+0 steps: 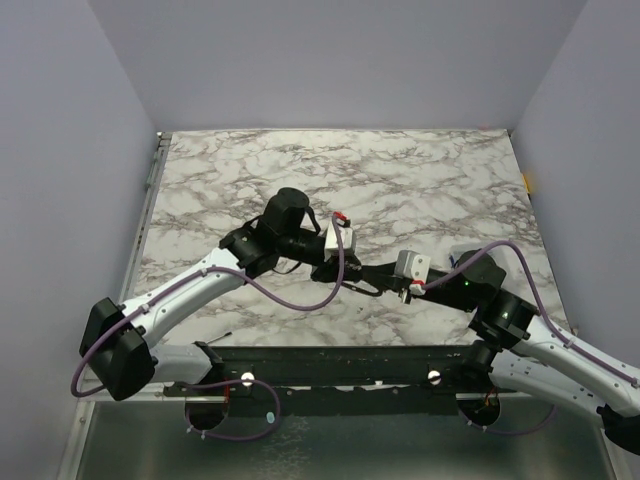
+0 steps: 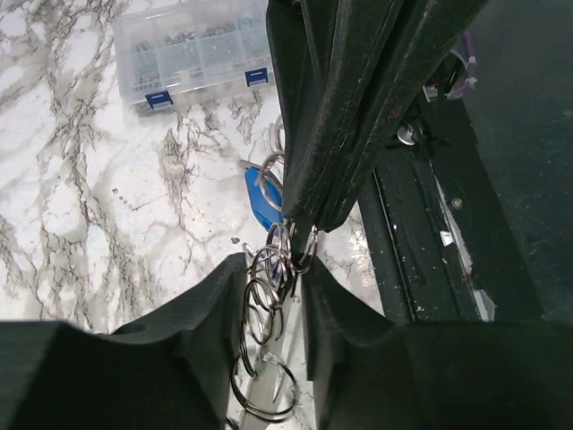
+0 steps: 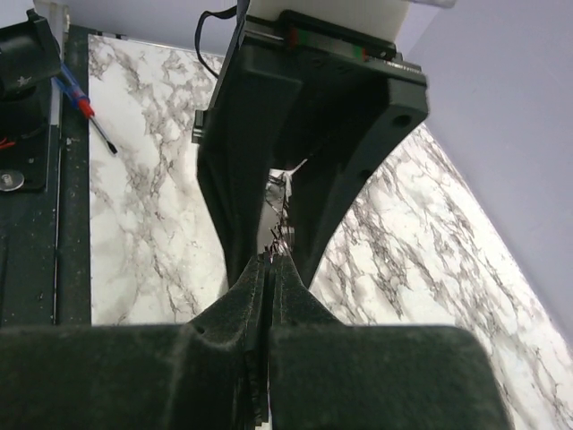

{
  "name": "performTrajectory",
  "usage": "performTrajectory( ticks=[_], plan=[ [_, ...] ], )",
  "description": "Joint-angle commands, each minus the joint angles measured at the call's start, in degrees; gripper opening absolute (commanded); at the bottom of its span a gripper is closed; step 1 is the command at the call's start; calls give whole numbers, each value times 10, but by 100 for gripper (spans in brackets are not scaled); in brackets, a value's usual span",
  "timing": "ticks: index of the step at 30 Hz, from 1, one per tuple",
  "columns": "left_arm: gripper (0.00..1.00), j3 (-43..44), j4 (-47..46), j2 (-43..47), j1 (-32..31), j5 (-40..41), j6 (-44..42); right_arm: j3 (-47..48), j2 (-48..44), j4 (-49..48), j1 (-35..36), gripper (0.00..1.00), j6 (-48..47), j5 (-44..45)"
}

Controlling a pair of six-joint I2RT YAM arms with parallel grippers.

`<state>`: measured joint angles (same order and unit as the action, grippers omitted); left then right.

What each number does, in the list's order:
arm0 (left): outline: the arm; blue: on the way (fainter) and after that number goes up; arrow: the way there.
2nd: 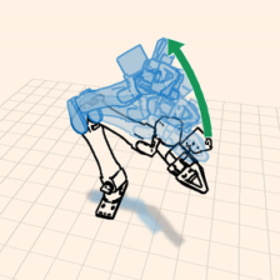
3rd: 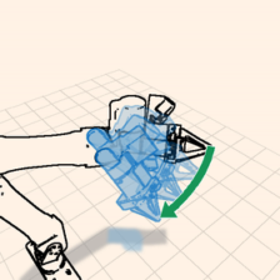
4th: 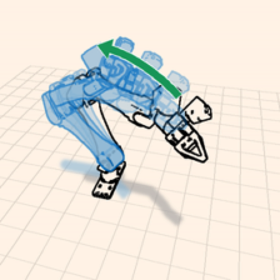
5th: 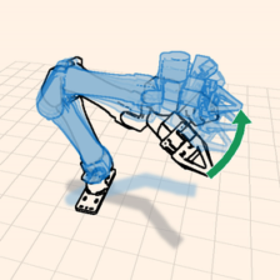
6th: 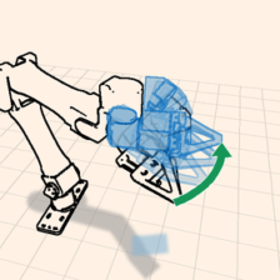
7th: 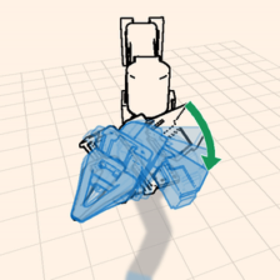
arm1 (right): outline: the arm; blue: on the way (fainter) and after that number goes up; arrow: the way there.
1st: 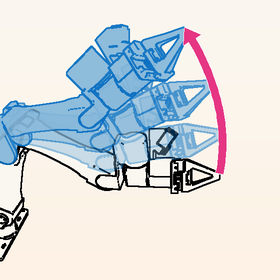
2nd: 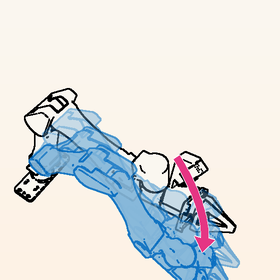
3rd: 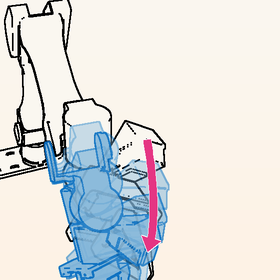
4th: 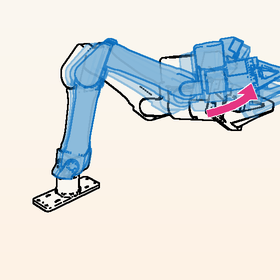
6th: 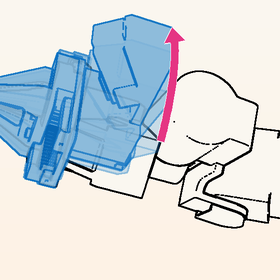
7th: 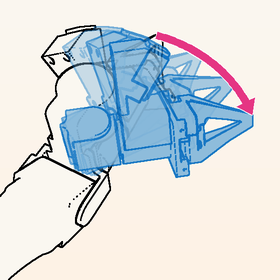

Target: Put the keys on the keyring

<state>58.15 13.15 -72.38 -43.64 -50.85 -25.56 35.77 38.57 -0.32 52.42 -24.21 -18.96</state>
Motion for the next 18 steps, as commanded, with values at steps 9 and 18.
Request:
performTrajectory(
  ticks=[9, 18],
  plan=[
    [0, 35, 6, -23, -2, -39, -14, 18, -5, -26, 0, 1, -3, -12],
    [0, 11, 1, -7, -2, 1, -9, 14, -42, -33, 0, 36, 38, 79]
  ],
)
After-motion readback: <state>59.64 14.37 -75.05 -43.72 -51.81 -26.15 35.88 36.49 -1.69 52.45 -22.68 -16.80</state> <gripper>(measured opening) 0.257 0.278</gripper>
